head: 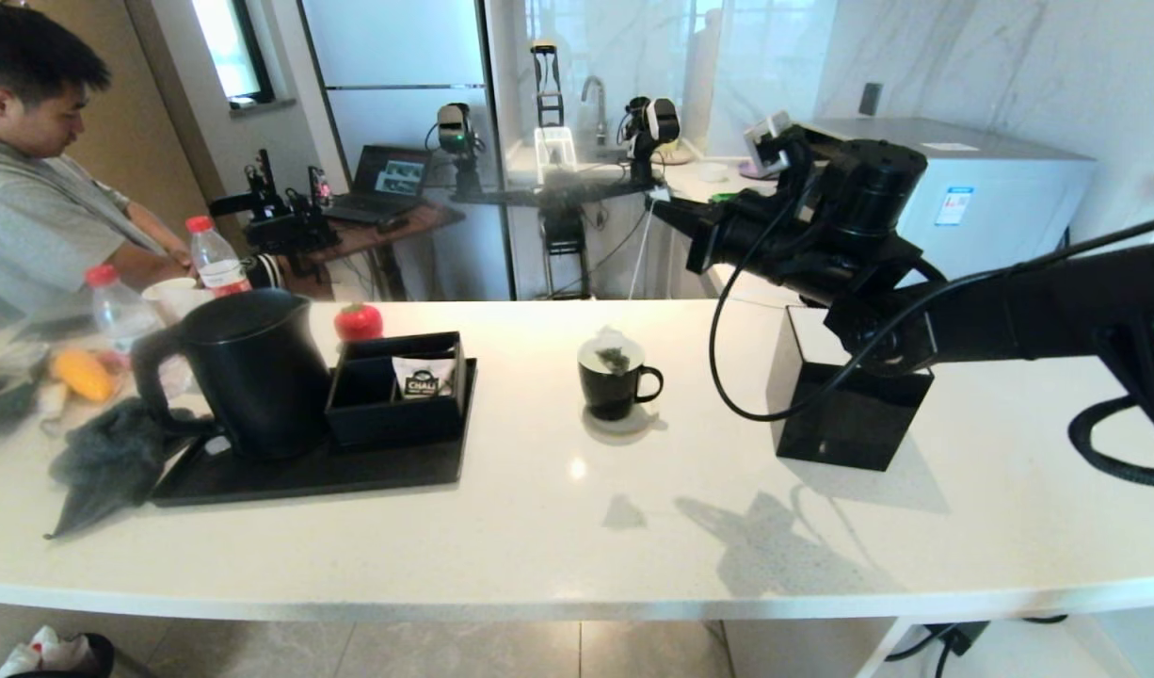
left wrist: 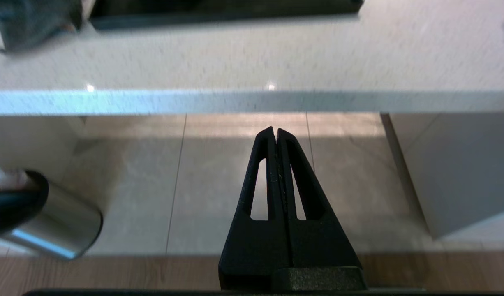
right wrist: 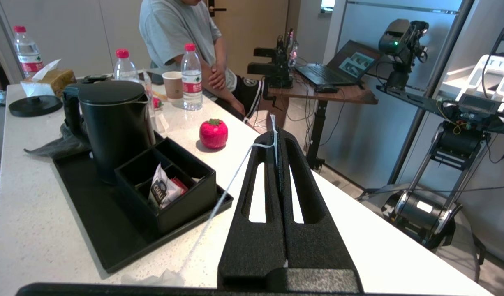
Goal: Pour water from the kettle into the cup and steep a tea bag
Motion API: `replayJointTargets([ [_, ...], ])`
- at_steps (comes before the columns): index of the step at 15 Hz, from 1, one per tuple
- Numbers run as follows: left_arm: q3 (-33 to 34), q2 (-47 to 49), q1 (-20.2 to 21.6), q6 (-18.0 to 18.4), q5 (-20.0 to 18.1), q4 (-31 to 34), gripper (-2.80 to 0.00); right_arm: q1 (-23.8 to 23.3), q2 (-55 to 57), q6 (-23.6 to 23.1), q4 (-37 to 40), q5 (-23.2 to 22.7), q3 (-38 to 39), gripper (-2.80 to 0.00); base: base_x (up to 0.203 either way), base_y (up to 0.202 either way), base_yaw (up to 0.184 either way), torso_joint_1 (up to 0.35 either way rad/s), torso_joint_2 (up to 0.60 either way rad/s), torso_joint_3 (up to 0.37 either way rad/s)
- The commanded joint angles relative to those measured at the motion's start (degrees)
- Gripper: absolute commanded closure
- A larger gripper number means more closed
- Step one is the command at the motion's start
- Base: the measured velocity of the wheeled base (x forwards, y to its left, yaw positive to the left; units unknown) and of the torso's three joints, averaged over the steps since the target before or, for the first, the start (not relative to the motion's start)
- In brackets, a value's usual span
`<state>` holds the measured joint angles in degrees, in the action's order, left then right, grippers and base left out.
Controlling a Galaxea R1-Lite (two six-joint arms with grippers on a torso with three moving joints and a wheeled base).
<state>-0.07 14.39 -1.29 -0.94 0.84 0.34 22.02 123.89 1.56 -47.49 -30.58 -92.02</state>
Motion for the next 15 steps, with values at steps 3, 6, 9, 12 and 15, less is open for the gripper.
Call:
replayJointTargets([
  [3,0.04,-13.62,0.89,0.17,-0.12,-0.06,0.00,-0.41,3.79,0.10,3.02,-0.18,-8.02,0.00,0.000,0.000,0.000,0.000,0.00,0.000],
  [6,0.07,-14.39,1.03,2.62,-0.33,0.12,0.00,-0.96,6.75,0.11,6.04,-0.18,-13.38,0.00,0.000,0.000,0.000,0.000,0.00,0.000],
  [9,0.07,-14.39,1.03,4.17,-0.84,0.19,0.00,-1.10,9.23,0.11,7.87,-0.27,-16.14,0.00,0.000,0.000,0.000,0.000,0.00,0.000],
  [12,0.07,-14.39,1.03,3.93,-0.84,0.19,0.00,-1.01,11.28,0.02,7.47,-0.36,-16.09,0.00,0.000,0.000,0.000,0.000,0.00,0.000],
  [15,0.07,-14.39,1.03,3.84,-0.84,0.19,0.00,-0.92,12.78,0.02,7.85,-0.44,-16.26,0.00,0.000,0.000,0.000,0.000,0.00,0.000],
])
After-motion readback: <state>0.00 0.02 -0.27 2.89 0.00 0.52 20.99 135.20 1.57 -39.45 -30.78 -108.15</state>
